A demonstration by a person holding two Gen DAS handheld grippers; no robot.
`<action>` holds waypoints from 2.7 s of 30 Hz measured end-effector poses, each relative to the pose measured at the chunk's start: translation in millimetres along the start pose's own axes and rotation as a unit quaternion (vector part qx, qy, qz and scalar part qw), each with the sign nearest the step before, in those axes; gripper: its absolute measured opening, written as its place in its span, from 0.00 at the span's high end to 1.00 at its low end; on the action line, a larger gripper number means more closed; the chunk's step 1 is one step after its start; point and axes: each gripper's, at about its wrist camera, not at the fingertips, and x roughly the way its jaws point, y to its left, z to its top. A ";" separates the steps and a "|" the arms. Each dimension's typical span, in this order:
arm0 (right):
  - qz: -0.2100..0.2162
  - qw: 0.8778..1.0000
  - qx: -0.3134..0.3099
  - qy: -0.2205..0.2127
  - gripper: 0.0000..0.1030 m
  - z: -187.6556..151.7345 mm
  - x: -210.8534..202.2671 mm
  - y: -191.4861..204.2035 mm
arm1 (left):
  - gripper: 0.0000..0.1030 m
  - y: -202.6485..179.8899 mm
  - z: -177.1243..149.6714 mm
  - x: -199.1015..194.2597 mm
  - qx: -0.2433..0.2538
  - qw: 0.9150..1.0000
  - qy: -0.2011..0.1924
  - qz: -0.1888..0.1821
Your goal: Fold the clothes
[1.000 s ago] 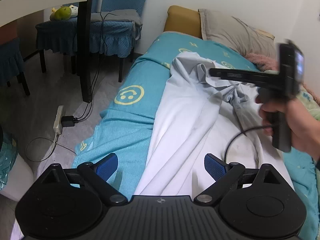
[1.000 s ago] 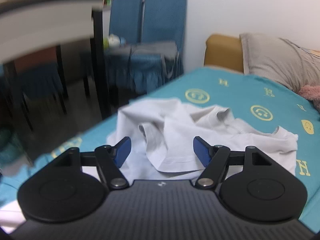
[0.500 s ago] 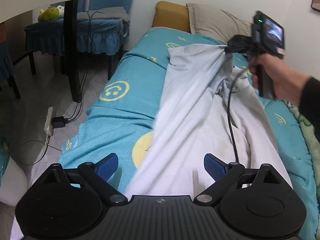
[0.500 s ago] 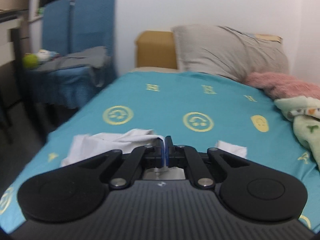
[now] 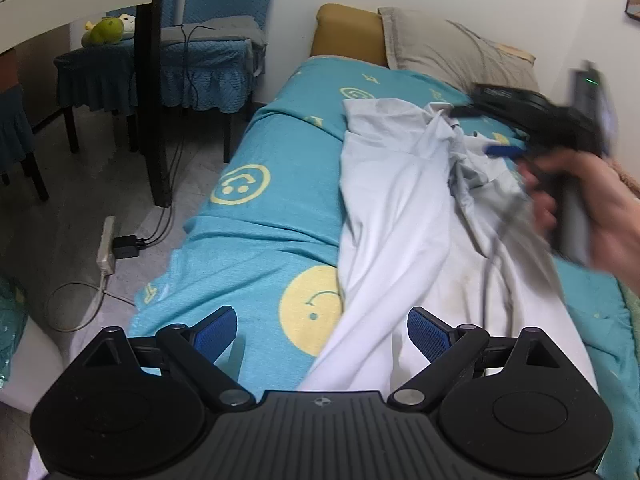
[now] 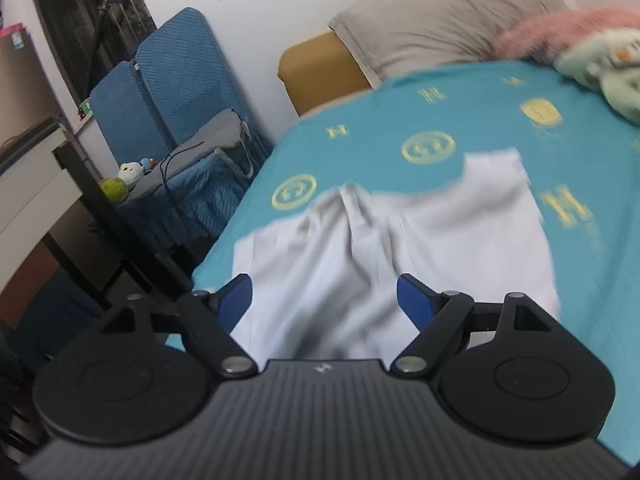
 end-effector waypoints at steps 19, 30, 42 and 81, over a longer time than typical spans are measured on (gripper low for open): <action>-0.010 0.999 0.021 -0.027 0.21 -125.8 -289.8 39.1 | 0.09 -9.6 -13.8 -104.0 0.006 0.997 -0.021 -0.080; 0.010 0.999 0.044 -0.018 0.20 -131.6 -291.4 26.8 | 0.19 98.3 17.9 -71.5 -0.045 0.980 0.127 -0.146; 0.004 0.997 0.073 0.008 0.20 -132.8 -266.8 21.0 | 0.52 151.5 -50.5 -16.2 -0.007 0.942 0.232 -0.241; 0.012 0.977 0.187 0.103 0.20 -156.2 -281.2 -45.1 | 0.64 -87.3 -86.3 -99.8 0.126 0.951 0.219 -0.177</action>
